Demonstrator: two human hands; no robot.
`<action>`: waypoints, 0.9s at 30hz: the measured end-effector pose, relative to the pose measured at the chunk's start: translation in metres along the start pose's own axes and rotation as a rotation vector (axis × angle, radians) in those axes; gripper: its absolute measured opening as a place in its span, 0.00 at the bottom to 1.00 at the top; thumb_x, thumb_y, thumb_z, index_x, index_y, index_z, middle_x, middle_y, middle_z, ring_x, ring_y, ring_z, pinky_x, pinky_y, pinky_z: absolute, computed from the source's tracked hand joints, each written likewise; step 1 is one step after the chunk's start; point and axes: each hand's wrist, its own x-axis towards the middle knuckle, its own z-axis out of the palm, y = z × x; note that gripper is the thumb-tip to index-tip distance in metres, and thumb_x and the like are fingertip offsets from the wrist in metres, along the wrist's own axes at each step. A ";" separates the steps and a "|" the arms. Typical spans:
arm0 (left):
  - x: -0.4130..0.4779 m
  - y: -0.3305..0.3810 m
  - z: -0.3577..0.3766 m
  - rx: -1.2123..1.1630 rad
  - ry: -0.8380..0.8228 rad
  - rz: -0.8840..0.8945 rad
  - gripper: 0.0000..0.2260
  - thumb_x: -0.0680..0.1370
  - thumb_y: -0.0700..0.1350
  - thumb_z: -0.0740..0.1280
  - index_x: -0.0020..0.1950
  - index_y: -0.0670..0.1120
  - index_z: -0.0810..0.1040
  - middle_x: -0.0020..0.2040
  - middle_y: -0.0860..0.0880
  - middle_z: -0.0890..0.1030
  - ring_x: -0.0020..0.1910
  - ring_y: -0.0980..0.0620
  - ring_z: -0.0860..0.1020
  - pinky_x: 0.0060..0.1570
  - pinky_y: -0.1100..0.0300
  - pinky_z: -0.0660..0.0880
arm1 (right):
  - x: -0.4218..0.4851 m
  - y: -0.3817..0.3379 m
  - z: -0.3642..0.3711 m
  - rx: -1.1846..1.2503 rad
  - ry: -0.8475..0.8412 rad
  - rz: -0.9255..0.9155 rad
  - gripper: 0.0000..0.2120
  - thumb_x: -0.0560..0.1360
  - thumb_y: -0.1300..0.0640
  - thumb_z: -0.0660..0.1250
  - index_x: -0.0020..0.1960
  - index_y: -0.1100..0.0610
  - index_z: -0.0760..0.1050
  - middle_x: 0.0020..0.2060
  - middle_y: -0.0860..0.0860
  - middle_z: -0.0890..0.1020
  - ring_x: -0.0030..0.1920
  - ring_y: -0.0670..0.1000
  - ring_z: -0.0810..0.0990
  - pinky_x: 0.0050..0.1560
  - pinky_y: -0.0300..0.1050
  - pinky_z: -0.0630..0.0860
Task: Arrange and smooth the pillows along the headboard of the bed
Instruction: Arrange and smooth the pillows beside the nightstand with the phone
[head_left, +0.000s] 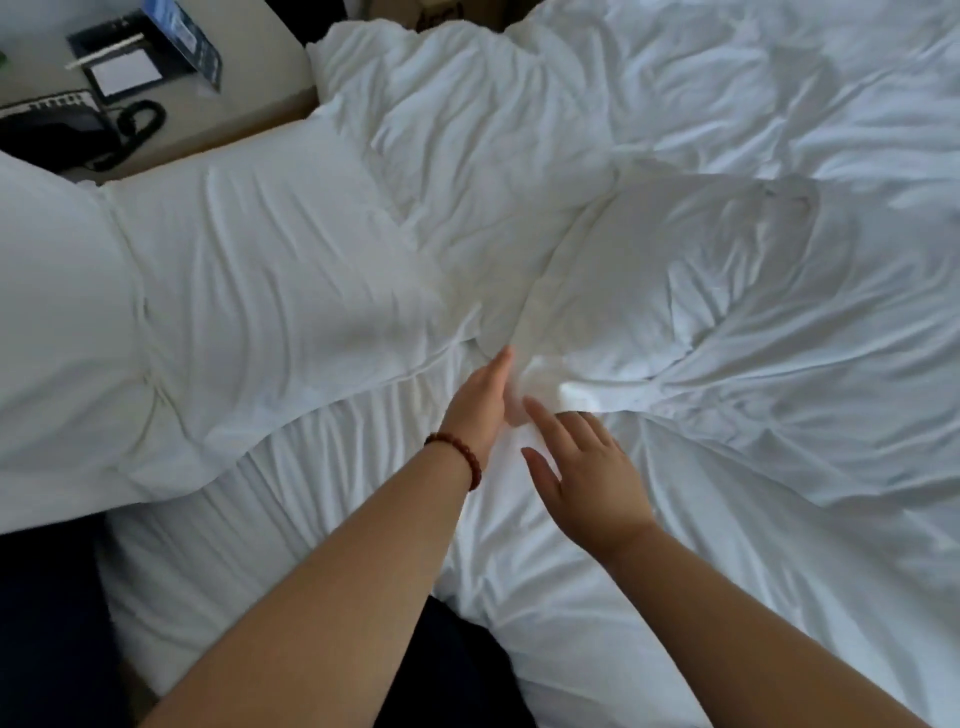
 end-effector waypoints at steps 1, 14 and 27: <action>-0.002 0.004 0.015 -0.095 0.016 -0.014 0.27 0.71 0.71 0.64 0.60 0.54 0.80 0.57 0.54 0.83 0.56 0.54 0.81 0.64 0.50 0.74 | -0.005 0.011 -0.010 0.031 0.031 -0.003 0.23 0.80 0.48 0.58 0.73 0.55 0.69 0.54 0.50 0.81 0.55 0.55 0.79 0.52 0.52 0.79; -0.060 0.025 0.231 -0.546 0.111 -0.120 0.40 0.65 0.72 0.71 0.67 0.46 0.77 0.59 0.46 0.84 0.59 0.46 0.82 0.66 0.49 0.73 | -0.056 0.172 -0.168 0.054 0.189 -0.145 0.21 0.79 0.49 0.61 0.68 0.57 0.74 0.58 0.52 0.81 0.59 0.56 0.78 0.59 0.53 0.76; -0.026 0.000 0.305 -0.399 0.296 -0.268 0.65 0.41 0.83 0.67 0.71 0.49 0.70 0.57 0.48 0.83 0.56 0.43 0.81 0.63 0.45 0.74 | -0.043 0.242 -0.232 -0.238 0.000 0.127 0.33 0.76 0.33 0.54 0.76 0.48 0.63 0.77 0.54 0.61 0.78 0.55 0.56 0.77 0.50 0.46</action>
